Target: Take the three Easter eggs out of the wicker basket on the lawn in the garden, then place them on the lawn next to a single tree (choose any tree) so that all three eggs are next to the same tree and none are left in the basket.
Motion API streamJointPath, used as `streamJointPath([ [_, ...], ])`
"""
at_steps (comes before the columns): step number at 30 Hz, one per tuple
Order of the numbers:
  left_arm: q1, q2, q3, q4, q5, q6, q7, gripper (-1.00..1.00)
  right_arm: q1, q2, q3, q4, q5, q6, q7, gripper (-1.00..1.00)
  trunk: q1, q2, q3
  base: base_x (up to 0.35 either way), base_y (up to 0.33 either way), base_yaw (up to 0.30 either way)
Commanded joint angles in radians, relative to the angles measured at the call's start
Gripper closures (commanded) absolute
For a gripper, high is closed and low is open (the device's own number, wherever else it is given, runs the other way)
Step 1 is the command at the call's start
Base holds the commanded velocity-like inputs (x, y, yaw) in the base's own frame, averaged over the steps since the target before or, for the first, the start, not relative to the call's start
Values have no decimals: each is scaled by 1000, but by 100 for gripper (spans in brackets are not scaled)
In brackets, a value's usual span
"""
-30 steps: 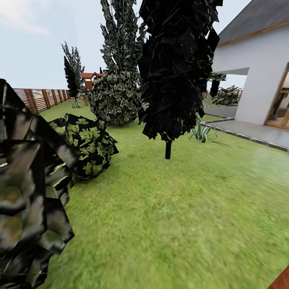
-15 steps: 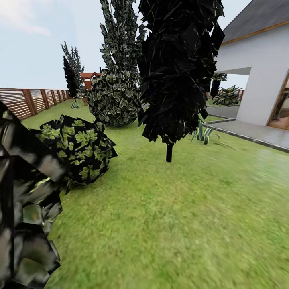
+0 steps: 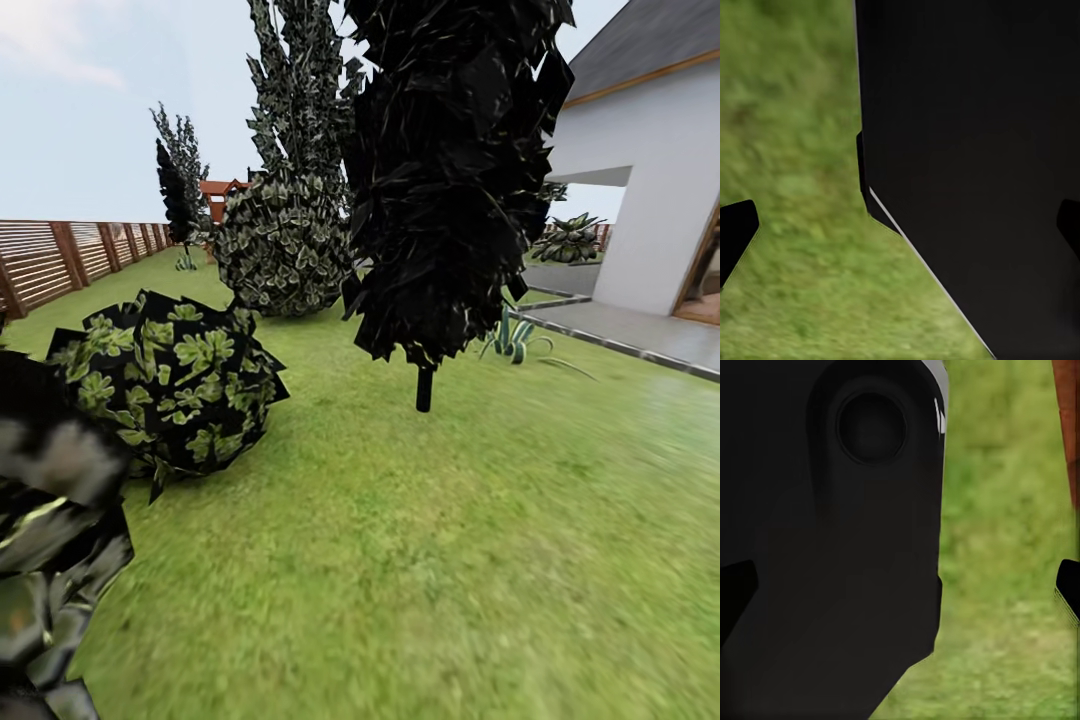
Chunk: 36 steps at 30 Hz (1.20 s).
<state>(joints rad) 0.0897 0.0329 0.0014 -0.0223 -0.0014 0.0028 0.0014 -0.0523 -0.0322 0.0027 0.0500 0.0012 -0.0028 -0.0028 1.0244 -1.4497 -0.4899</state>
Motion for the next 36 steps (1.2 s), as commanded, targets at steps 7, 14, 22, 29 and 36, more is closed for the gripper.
streamJointPath([
  [7, 1, -1, -1, -2, 0, -1, 0, -100, -1, 0, 0, 2, 0, 0, 0, -100, 1, 0, -1, 248, 0, 0],
  [14, 1, -1, -1, -2, -1, -3, 0, -100, -1, -6, -2, -2, -1, -1, 2, -100, 1, 0, -1, 17, 0, 0],
  [22, 1, 0, -2, -2, -1, -4, 0, -100, -1, -4, 0, -1, 0, -2, 3, -100, 1, 0, -1, 0, 0, 0],
  [29, 1, -1, 0, -2, 0, 1, 0, -100, -1, 1, 0, 5, -1, -2, 3, -100, 1, 0, -1, 124, 0, 0],
  [36, 1, -1, 0, -2, -1, 2, 0, -100, -1, 1, 0, 5, -1, 0, 3, -100, 1, 0, -1, 321, 0, 0],
])
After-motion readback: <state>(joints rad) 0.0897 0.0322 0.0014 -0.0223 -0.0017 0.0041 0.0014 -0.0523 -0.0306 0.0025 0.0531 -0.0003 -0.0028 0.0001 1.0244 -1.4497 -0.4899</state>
